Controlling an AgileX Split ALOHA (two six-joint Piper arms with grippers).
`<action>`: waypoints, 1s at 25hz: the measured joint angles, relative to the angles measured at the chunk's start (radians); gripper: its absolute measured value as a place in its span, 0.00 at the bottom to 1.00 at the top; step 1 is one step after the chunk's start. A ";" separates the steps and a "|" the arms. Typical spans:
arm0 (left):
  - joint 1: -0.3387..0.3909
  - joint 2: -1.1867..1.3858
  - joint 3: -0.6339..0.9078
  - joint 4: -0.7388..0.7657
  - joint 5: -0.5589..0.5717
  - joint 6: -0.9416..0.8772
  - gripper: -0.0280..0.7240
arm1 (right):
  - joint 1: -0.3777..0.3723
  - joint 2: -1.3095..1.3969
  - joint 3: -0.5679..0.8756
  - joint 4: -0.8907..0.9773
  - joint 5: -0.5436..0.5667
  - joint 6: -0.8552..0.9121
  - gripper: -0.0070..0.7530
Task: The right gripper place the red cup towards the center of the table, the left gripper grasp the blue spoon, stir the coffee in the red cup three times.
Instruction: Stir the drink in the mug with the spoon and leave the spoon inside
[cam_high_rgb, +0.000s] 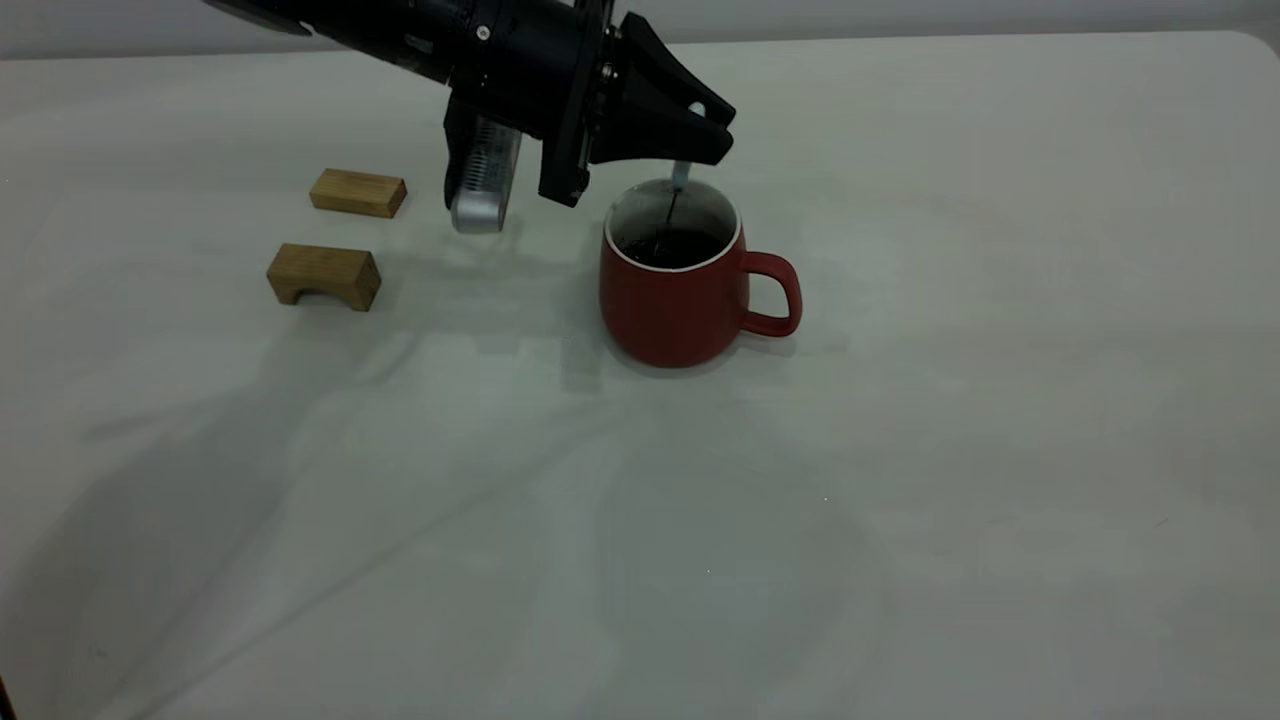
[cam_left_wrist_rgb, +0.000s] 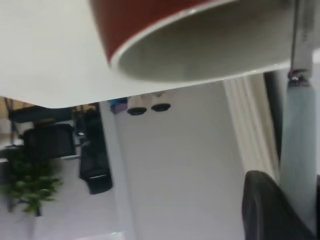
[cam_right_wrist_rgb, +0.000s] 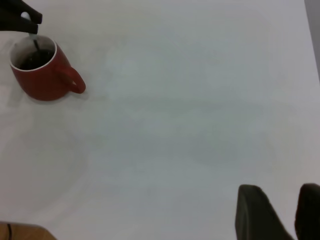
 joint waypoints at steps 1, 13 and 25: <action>0.000 0.007 0.000 -0.022 0.019 0.023 0.25 | 0.000 0.000 0.000 0.000 0.000 0.000 0.32; 0.001 0.009 0.000 0.097 0.137 -0.207 0.25 | 0.000 0.000 0.000 0.000 0.000 0.000 0.32; -0.007 0.029 0.000 -0.064 0.130 -0.020 0.25 | 0.000 0.000 0.000 0.000 0.000 0.000 0.32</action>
